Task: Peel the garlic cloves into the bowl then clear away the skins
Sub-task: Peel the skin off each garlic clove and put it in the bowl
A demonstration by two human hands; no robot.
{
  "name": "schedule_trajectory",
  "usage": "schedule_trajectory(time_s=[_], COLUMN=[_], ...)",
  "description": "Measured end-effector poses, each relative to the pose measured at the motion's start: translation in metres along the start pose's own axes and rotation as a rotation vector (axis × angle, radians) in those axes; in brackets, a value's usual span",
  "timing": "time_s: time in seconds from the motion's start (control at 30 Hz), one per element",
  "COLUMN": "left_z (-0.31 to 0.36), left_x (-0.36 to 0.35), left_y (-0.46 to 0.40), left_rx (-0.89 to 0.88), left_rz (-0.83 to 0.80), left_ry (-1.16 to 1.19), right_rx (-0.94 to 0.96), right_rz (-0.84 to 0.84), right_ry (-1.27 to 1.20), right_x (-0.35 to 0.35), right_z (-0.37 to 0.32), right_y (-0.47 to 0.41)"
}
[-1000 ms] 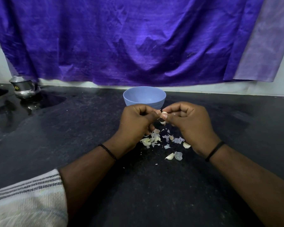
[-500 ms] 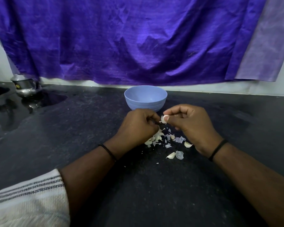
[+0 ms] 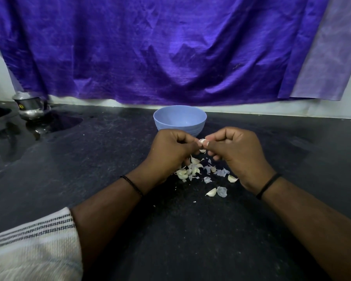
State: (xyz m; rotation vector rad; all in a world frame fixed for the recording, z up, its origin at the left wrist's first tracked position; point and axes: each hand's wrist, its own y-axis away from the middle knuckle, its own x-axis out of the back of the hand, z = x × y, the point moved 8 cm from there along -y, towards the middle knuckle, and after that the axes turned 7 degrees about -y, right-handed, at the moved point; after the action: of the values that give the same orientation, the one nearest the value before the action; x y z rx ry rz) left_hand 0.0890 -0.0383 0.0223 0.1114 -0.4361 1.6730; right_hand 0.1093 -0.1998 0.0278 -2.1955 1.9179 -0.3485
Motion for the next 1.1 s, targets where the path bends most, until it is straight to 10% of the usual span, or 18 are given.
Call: schedule_trajectory(time_s=[0.63,1.1], left_z=[0.016,-0.007], left_x=[0.0,-0.005], left_y=[0.008,0.005], left_rx=[-0.203,0.11], left_rz=[0.132,0.112], left_ry=[-0.351,0.021], right_rx=[0.099,-0.039], right_rz=[0.047,0.078], right_ry=[0.346,0.074], right_x=[-0.004,-0.01], right_z=[-0.01,0.002], right_y=[0.009,0.008])
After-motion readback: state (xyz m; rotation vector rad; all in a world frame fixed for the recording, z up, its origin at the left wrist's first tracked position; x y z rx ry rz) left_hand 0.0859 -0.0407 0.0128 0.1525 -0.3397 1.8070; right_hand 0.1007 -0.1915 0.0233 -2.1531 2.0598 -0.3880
